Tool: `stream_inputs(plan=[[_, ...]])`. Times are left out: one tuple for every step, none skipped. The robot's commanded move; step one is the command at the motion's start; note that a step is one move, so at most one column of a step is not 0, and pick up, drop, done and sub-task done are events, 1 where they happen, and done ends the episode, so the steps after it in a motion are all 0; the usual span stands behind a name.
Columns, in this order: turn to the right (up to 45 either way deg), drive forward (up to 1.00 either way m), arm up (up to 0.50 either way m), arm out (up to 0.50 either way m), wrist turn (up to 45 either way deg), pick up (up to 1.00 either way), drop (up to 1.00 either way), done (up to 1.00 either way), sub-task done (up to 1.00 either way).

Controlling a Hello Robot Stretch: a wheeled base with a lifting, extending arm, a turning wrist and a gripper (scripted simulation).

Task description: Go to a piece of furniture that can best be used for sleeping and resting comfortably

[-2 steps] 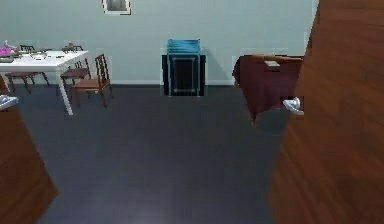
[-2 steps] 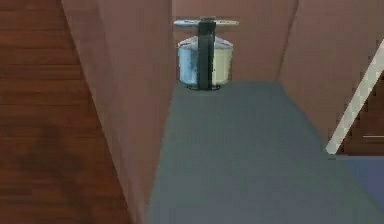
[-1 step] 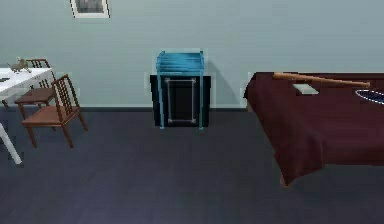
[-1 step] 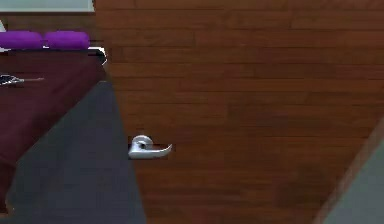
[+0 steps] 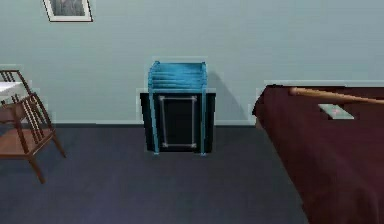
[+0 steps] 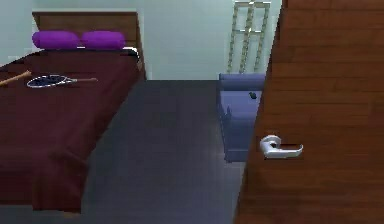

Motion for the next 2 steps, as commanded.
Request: stream_inputs(plan=[[45.0, 0.0, 0.0, 0.0, 0.0, 0.0, 0.0, 0.0, 0.0], [0.0, 0.3, 0.0, 0.0, 0.0, 0.0, 0.0, 0.0, 0.0]])
